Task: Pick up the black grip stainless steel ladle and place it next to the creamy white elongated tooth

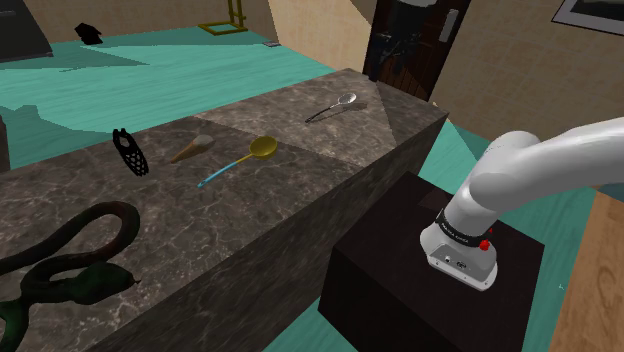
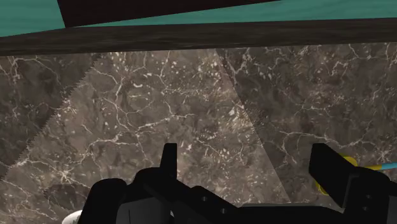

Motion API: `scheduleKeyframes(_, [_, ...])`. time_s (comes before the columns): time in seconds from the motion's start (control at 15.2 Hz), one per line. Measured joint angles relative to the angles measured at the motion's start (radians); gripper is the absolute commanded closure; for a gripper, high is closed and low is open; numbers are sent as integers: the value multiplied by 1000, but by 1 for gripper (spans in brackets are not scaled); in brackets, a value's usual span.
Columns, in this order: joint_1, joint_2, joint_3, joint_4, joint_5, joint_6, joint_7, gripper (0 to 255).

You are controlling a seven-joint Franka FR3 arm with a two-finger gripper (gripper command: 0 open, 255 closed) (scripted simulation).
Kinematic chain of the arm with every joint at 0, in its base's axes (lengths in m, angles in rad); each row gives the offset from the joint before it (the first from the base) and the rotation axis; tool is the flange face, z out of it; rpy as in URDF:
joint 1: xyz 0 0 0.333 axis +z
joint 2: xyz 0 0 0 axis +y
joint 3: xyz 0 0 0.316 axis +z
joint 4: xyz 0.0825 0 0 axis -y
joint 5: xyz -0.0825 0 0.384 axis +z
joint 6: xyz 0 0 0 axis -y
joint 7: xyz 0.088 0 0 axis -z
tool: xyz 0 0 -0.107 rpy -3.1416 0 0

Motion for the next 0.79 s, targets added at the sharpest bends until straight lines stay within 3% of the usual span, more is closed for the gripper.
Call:
scheduleKeyframes(0.2, [-16, 44, 23, 11, 7, 28, 57, 0])
scheduleKeyframes(0.79, [-138, 389, 136, 153, -5, 183, 468, 0])
